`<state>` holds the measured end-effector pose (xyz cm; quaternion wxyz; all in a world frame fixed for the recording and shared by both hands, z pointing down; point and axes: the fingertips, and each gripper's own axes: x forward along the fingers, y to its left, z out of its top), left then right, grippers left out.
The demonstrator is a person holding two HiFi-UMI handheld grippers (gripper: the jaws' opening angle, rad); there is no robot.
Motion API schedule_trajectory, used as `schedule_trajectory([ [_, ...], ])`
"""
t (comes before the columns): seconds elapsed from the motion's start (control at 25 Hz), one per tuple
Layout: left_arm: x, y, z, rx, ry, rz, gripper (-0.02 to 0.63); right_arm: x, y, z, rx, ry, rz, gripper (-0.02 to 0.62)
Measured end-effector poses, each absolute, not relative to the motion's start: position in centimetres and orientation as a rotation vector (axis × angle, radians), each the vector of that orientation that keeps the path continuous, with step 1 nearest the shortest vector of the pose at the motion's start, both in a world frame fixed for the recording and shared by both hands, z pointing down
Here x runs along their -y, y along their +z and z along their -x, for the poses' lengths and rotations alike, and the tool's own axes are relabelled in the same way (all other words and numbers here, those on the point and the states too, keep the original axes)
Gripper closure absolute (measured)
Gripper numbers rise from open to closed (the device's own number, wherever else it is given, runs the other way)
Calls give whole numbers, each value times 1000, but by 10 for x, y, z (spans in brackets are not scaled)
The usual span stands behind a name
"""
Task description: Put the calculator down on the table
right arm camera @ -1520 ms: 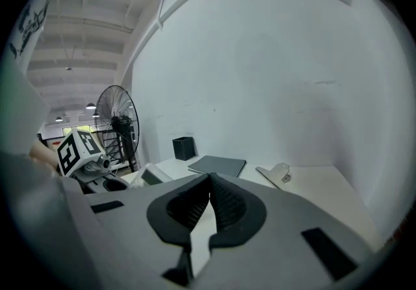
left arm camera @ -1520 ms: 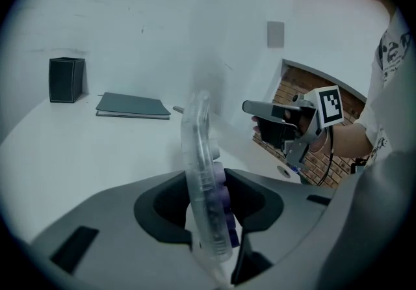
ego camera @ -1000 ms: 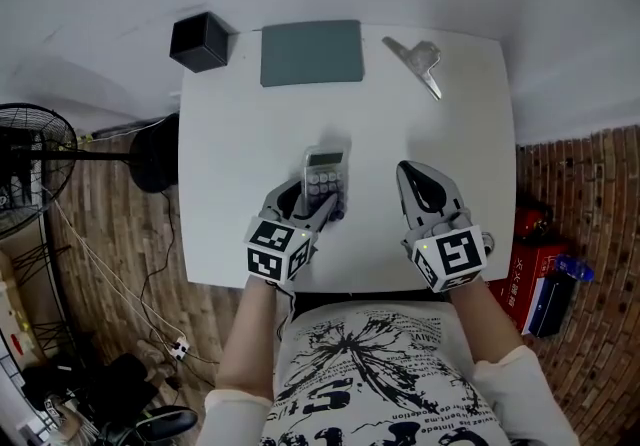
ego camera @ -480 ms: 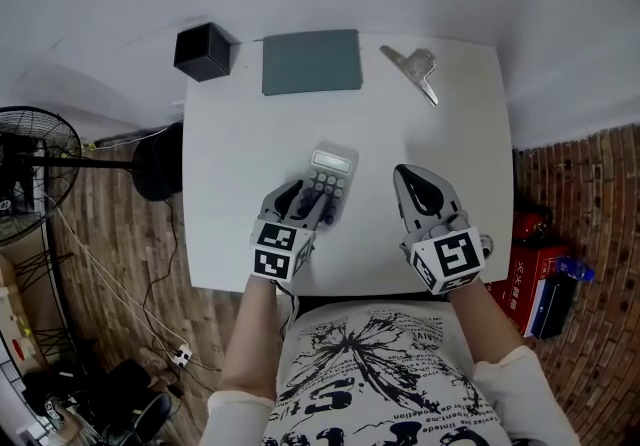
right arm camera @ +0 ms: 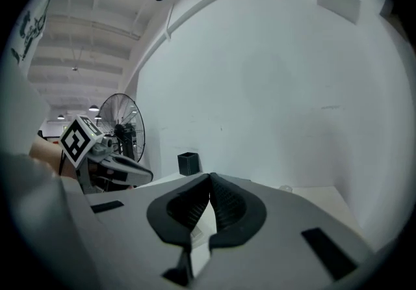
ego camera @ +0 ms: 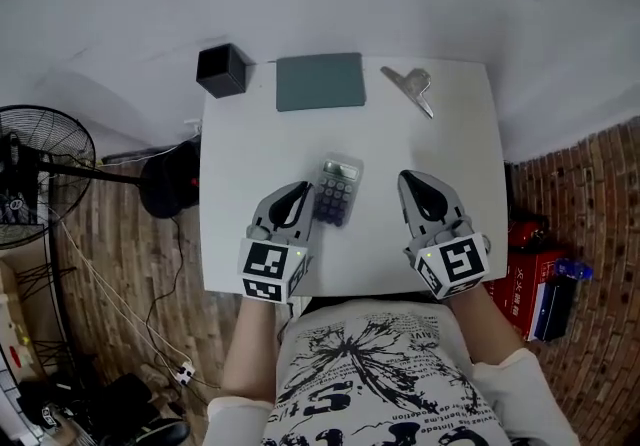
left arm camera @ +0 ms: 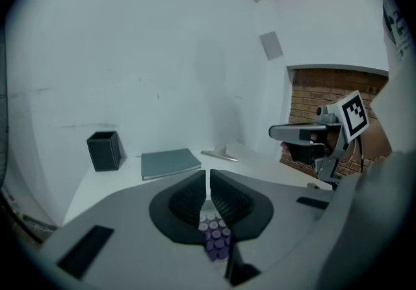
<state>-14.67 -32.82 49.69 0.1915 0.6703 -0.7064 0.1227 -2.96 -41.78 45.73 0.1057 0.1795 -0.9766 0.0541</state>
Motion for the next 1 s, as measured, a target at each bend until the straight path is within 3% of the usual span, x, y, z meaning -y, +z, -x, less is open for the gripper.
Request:
schedule_trajectory([
  [0.68,255,324,138,2174,253,-2213,592,349,354,9,2949,-97,-617,580],
  [1.0,250,303,133,2212,109,-2270,592,347,344,2,2954,-95,-654,581],
])
